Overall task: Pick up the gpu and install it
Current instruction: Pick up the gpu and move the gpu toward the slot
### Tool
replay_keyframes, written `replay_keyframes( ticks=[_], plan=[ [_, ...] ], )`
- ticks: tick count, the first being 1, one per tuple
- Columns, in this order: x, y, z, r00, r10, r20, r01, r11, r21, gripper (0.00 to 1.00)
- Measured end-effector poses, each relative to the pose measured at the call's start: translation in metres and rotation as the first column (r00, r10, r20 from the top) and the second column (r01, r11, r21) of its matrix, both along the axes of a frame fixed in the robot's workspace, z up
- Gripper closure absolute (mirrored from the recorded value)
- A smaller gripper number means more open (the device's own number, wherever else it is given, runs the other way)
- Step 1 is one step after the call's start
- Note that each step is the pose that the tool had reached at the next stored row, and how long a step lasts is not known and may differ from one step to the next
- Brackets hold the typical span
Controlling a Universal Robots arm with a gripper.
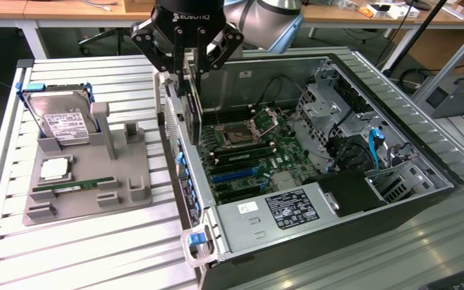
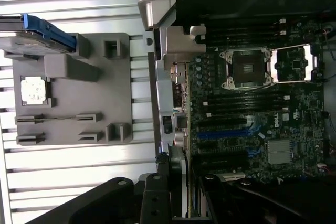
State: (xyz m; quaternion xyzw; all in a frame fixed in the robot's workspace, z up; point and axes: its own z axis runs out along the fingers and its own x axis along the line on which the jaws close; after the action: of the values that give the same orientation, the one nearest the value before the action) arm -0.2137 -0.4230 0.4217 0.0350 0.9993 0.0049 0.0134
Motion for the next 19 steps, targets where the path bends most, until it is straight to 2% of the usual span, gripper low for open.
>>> replay_keyframes(
  ticks=[19],
  plan=[
    [0.0059, 0.0000, -0.0013, 1.0000, 0.000, 0.0000, 0.000, 1.0000, -0.0031, 0.73]
  ],
)
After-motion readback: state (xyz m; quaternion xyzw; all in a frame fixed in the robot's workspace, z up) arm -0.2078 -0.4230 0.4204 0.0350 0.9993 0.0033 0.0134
